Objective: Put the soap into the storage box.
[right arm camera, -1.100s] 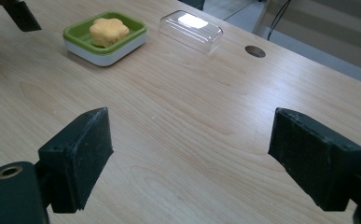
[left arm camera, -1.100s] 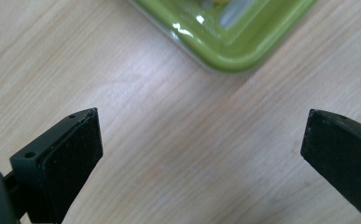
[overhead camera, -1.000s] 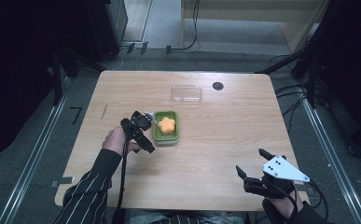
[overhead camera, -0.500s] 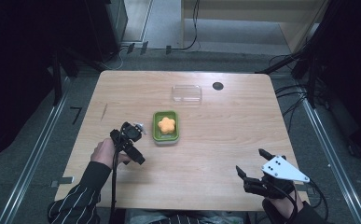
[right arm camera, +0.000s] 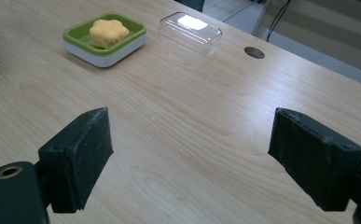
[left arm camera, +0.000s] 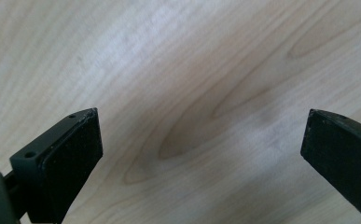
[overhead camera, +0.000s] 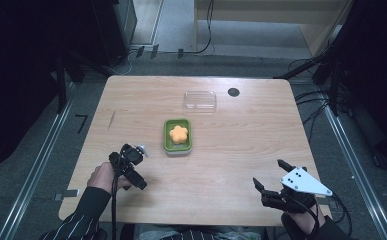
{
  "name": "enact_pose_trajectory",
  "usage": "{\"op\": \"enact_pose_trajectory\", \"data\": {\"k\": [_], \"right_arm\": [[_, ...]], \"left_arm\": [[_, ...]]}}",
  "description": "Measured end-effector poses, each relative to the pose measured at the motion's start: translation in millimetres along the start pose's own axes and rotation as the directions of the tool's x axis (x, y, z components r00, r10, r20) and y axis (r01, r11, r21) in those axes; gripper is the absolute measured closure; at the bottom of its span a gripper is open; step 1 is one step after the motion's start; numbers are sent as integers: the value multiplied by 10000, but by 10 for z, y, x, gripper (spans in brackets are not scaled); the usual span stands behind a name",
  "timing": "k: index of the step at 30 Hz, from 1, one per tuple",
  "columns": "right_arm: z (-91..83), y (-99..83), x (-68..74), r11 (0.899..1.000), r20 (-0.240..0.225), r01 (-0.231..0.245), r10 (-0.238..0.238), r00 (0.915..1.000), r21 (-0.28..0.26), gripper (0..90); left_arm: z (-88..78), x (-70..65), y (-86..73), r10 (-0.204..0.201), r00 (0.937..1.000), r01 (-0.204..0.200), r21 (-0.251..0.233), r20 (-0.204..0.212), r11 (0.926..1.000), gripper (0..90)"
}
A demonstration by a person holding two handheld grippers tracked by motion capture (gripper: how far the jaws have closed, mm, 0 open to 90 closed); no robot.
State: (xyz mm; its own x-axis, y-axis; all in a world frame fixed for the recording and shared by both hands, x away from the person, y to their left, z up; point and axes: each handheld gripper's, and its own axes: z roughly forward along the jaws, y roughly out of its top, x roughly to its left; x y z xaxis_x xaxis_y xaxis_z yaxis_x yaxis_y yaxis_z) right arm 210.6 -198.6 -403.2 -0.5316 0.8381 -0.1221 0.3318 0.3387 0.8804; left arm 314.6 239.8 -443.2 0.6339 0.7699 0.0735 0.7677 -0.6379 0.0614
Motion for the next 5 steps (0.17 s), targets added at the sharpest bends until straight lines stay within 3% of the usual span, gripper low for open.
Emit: {"op": "enact_pose_trajectory", "data": {"k": [5], "right_arm": [[-1, -5, -6, 10000, 30, -17, 17, 10000, -7, 136]], "left_arm": [[23, 8, -7, -62, 10000, 62, -1, 10, 10000, 0]]}}
